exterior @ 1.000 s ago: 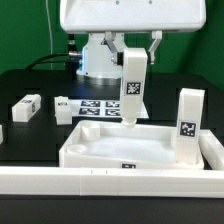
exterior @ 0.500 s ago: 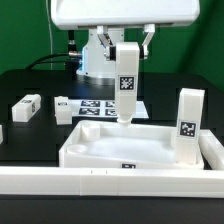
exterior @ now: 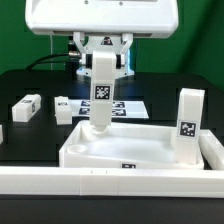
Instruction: Assemble desk
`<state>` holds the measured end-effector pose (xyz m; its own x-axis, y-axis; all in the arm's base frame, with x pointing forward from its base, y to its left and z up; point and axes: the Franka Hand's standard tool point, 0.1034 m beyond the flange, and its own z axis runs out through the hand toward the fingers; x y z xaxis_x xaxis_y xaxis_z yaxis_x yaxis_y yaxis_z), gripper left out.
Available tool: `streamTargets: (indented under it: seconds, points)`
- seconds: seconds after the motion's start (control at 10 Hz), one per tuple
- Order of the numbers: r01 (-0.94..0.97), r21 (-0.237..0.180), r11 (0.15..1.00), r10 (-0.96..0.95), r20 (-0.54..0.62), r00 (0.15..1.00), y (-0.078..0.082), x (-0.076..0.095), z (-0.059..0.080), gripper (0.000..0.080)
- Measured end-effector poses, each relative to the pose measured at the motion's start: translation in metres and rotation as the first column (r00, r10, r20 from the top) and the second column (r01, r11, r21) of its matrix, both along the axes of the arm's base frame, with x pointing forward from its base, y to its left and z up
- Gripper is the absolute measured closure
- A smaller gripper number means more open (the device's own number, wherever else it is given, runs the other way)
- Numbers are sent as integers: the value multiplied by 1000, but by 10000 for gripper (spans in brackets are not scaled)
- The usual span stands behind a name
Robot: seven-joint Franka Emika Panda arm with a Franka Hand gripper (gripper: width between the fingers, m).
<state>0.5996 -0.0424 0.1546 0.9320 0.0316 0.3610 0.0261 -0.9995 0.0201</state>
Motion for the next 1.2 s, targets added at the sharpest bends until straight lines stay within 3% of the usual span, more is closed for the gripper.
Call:
streamTargets:
  seconds: [0.1, 0.2, 0.4, 0.6, 1.2]
  points:
    - [1, 0, 1000, -1, 1, 1000, 0, 0, 0, 509]
    - [1, -29, 1000, 1, 69, 998, -6, 3, 2, 509]
    - [-14, -46, 999, 17, 60, 998, -21, 0, 0, 509]
    - [-5, -56, 998, 9, 57, 998, -31, -2, -10, 509]
    - [-4, -54, 999, 6, 38, 999, -28, -7, -22, 509]
